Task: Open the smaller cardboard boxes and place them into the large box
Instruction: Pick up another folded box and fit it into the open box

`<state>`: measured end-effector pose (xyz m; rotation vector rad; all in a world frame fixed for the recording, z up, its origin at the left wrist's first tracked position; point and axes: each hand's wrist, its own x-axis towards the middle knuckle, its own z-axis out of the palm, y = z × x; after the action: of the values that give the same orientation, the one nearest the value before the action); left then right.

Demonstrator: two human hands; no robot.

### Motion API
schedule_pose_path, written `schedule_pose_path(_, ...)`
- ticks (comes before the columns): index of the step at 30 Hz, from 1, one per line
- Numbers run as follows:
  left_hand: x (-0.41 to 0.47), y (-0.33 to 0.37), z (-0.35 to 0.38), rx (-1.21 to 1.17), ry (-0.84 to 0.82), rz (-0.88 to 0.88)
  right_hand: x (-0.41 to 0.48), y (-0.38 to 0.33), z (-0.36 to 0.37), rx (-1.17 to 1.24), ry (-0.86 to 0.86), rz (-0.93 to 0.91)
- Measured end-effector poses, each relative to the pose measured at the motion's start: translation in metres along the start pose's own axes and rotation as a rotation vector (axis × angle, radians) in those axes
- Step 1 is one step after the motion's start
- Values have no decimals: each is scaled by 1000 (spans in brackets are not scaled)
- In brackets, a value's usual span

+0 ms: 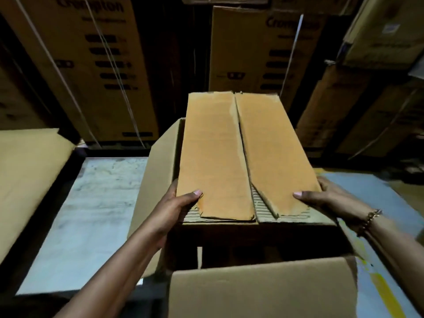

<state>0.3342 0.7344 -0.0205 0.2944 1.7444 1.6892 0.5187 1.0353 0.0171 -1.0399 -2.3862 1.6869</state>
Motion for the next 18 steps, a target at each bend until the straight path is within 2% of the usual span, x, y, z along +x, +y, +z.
schedule_pose_path(8,19,-37,16,73,97,-171,27,33,14,120,-64,71)
schedule_pose_path(15,42,-66,22,66,158,-267,56,65,10,-53,-112,153)
schedule_pose_path(18,50,-81,20,259,153,-313,70,86,21,-268,-176,246)
